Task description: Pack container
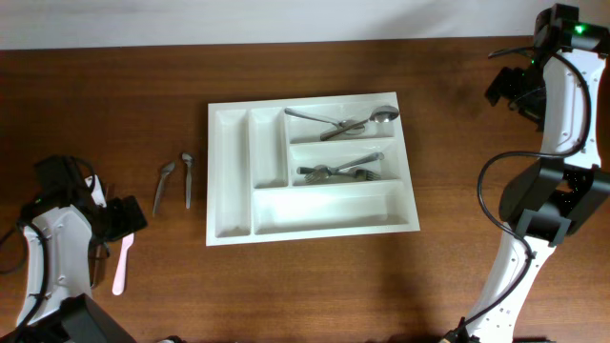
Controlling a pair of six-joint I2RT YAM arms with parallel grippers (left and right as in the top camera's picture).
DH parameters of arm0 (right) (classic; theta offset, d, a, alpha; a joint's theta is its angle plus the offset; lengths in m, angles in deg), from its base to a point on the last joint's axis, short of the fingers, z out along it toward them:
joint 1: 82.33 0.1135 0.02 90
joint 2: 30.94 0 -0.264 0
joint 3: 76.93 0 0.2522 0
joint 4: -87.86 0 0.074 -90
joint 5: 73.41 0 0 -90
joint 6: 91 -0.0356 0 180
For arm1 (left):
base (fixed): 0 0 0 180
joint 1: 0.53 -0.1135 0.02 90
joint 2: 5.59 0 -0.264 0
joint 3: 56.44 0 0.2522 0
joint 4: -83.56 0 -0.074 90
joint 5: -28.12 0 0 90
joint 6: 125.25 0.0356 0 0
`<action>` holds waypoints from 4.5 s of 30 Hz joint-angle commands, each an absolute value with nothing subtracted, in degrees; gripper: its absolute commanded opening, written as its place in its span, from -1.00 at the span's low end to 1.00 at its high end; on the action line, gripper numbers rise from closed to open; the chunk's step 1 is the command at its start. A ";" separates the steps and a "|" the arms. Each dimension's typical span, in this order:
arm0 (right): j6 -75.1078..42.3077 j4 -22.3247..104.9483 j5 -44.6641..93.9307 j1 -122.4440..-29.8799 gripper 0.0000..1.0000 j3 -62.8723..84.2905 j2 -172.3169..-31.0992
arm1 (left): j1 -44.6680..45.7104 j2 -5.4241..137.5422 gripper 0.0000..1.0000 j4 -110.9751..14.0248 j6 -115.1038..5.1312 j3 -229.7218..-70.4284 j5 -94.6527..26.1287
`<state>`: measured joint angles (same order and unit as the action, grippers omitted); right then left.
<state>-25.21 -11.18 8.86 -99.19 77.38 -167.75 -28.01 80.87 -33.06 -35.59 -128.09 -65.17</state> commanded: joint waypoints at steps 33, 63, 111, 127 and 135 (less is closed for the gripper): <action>-25.21 -11.11 7.73 -99.32 0.98 77.25 -166.31 | -37.13 89.46 0.98 -41.99 -16.05 -128.59 -63.55; -25.21 -11.11 7.73 -99.32 0.98 77.25 -166.31 | -41.15 94.07 0.98 -43.33 -14.52 -128.59 -63.11; -25.21 -11.09 7.73 -99.32 0.98 77.25 -166.31 | -43.16 96.67 -0.96 -47.50 -12.75 -128.61 -59.42; -25.21 -11.07 7.73 -99.32 0.97 77.25 -166.31 | -43.03 92.01 -0.96 -46.56 -13.53 -133.68 -48.01; -25.21 -11.05 7.73 -99.32 0.98 77.25 -166.31 | -37.50 81.48 -0.96 -43.61 -13.49 -140.20 -39.64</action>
